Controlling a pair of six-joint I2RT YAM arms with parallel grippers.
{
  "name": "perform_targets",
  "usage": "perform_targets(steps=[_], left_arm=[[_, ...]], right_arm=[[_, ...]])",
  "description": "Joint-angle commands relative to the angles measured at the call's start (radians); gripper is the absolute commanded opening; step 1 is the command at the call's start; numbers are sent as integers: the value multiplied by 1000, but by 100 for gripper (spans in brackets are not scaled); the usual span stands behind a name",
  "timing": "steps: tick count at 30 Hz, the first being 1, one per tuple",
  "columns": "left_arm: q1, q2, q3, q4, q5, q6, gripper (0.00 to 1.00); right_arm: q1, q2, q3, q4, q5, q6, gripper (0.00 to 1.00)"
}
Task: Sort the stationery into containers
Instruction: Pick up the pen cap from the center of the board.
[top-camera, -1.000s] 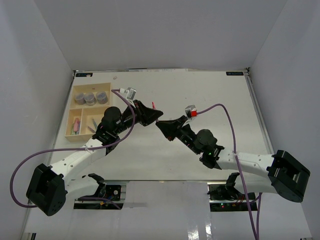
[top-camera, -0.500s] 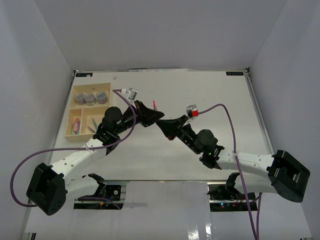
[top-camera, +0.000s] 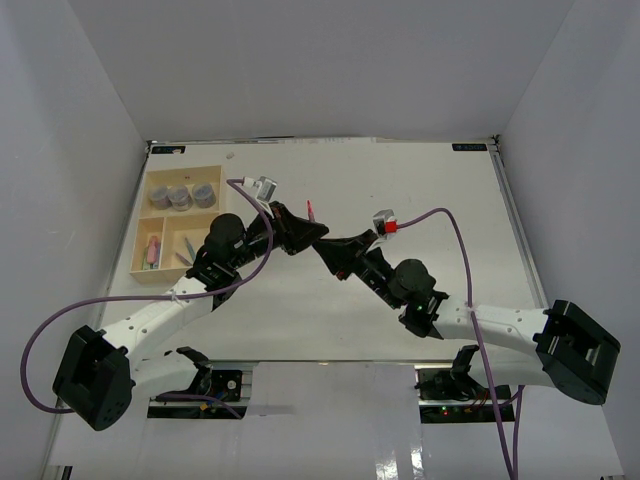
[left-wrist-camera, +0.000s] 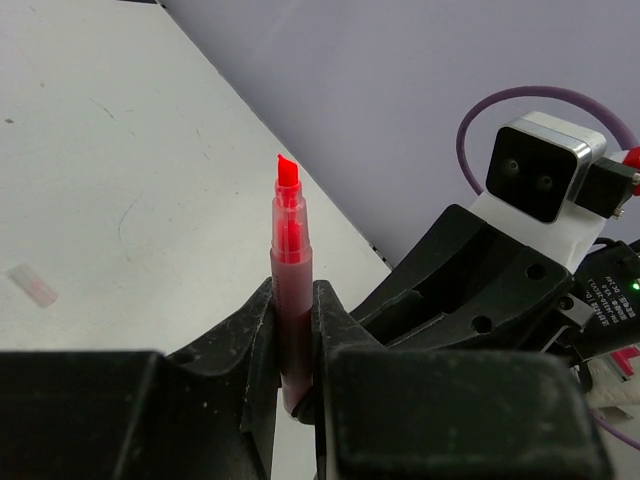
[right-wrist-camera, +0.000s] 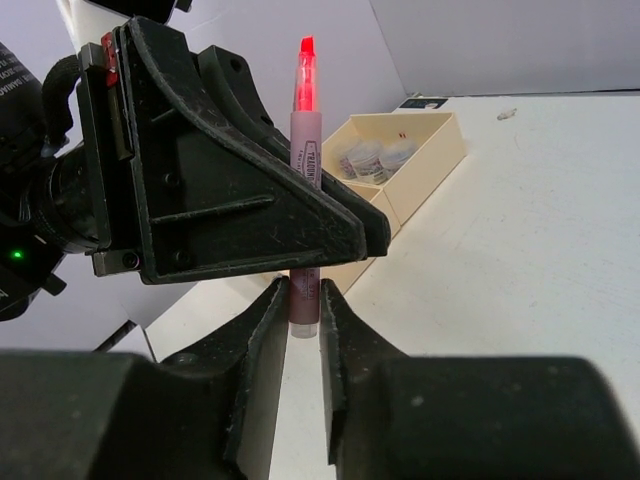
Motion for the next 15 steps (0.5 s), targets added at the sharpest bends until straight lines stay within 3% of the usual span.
perform_targets(steps=[1, 10, 11, 12, 15], left_arm=[[-5, -25, 34, -6, 6, 36, 1], [2, -40, 78, -175, -92, 151, 0], [5, -37, 87, -204, -101, 151, 0], [11, -34, 116, -233, -114, 187, 0], [38, -23, 170, -380, -169, 277, 0]], right_arm=[[5, -18, -19, 51, 27, -20, 27], [-5, -100, -116, -96, 102, -61, 97], [-8, -110, -124, -119, 111, -64, 98], [-12, -130, -128, -147, 122, -70, 93], [-35, -147, -87, -357, 199, -70, 90]])
